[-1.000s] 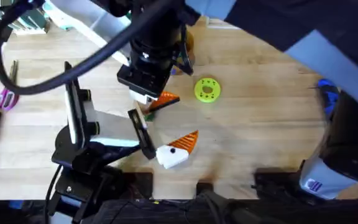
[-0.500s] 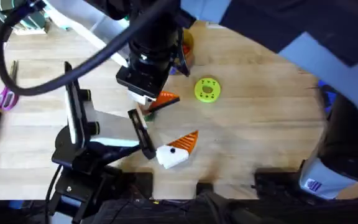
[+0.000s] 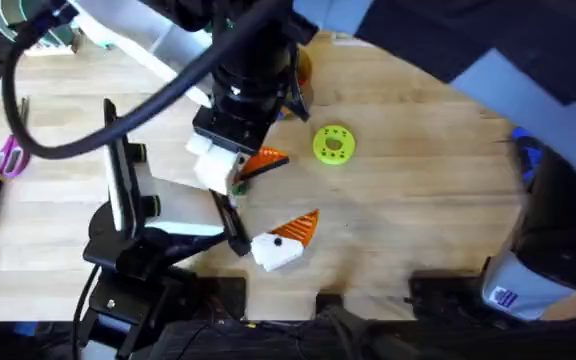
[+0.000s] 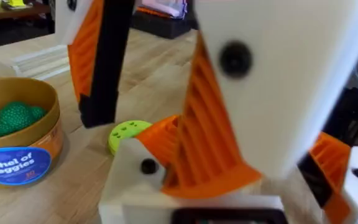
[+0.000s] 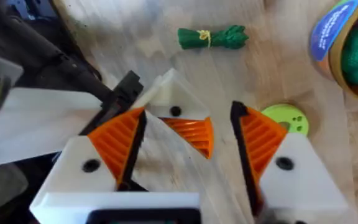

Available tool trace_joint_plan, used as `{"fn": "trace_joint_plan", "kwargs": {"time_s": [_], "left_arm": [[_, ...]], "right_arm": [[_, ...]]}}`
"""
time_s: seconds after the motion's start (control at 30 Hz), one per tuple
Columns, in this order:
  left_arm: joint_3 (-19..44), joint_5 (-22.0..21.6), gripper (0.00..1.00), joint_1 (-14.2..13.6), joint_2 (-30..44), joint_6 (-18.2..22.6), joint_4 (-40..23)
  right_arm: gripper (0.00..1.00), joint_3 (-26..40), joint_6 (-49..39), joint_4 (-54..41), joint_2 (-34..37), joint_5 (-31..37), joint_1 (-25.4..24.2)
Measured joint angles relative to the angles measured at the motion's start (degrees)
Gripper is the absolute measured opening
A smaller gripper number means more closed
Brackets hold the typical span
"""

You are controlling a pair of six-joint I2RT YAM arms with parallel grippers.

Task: Pick up the gripper from the table and insert it into the empty holder that is missing its gripper. Then pick up a screw, insert it into the mounting hole, and use the screwdriver to tighten it. Finally, clean up the table by picking up the vegetable and placing it into the bucket.

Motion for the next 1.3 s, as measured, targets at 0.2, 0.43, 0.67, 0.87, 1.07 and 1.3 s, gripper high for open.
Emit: {"fn": "trace_joint_plan", "kwargs": {"time_s": [0.2, 0.43, 0.67, 0.87, 1.07, 1.3], "left_arm": [[0.0, 0.1, 0.992, 0.0, 0.0, 0.0, 0.0], [0.0, 0.0, 0.992, 0.0, 0.0, 0.0, 0.0], [0.0, 0.1, 0.992, 0.0, 0.0, 0.0, 0.0], [0.0, 0.0, 0.992, 0.0, 0.0, 0.0, 0.0], [0.0, -0.9, 0.995, 0.0, 0.0, 0.0, 0.1], [0.0, -2.8, 0.995, 0.0, 0.0, 0.0, 0.2]], "right_arm": [[0.884, 0.9, 0.0, -3.2, -0.5, -0.1, -0.5], [0.886, 2.1, -0.1, -10.0, -8.9, -0.6, -7.2], [0.89, 3.0, -3.1, -10.3, -19.2, -4.5, -14.7], [0.891, -2.5, -4.8, -10.3, -24.8, -8.0, -18.5], [0.894, -17.6, -5.3, -7.6, -31.1, -10.1, -18.8], [0.894, -39.5, -3.6, 5.4, -43.1, -13.2, -21.2]]}}
